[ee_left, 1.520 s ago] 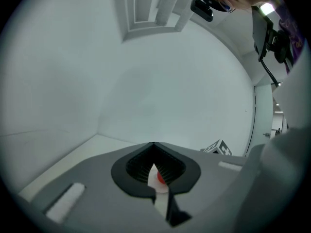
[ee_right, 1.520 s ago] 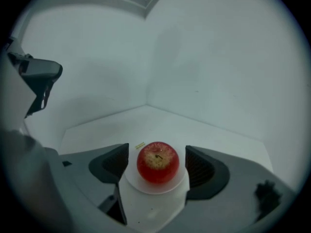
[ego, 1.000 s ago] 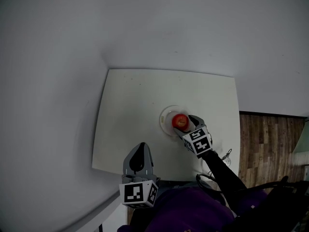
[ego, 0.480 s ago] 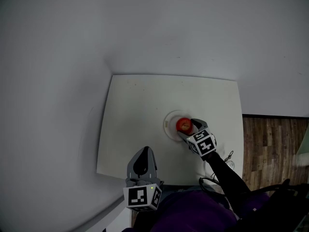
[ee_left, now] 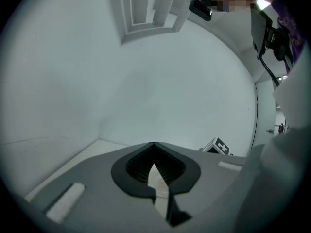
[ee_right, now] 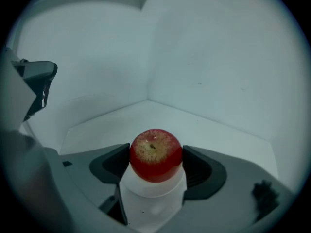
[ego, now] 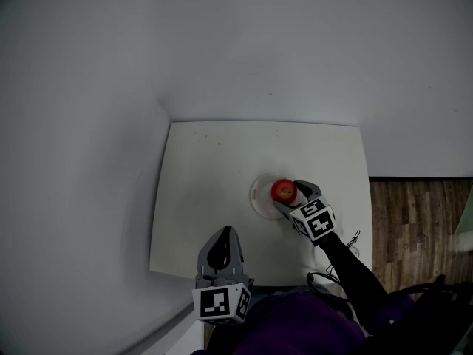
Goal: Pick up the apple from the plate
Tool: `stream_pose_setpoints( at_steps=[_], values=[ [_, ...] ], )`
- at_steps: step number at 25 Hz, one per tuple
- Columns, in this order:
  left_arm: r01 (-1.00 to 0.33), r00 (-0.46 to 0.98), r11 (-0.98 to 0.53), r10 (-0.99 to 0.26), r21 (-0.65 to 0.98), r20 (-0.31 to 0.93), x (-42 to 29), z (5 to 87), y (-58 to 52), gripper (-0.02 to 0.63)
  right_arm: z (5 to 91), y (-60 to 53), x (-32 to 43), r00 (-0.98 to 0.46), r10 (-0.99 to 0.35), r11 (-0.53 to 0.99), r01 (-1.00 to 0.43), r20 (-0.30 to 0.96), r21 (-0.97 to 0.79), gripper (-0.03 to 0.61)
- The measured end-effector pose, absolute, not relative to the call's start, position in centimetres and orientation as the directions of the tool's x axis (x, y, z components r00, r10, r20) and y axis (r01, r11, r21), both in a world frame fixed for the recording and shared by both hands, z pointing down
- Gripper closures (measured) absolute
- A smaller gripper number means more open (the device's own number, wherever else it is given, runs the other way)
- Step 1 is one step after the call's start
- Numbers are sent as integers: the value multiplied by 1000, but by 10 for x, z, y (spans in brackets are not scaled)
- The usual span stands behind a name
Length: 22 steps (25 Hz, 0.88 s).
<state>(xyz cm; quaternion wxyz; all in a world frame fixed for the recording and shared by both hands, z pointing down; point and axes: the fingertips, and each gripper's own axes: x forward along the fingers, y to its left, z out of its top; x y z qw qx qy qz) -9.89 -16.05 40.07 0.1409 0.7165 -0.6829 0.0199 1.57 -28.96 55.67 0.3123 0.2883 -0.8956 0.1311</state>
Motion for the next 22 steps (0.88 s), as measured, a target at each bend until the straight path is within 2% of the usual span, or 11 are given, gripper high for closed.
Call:
stream_pose_setpoints(
  at_steps=[15,22],
  values=[
    [-979,109,-72,-975,190,195,-89,396,-162,609,527,-294,36,-634,-515,763,-646,576,-29,229],
    [-979,129,-93,-973,183,191,-87,396,-162,609,532,-289,52,-607,-534,736,-676,588,-29,229]
  ],
)
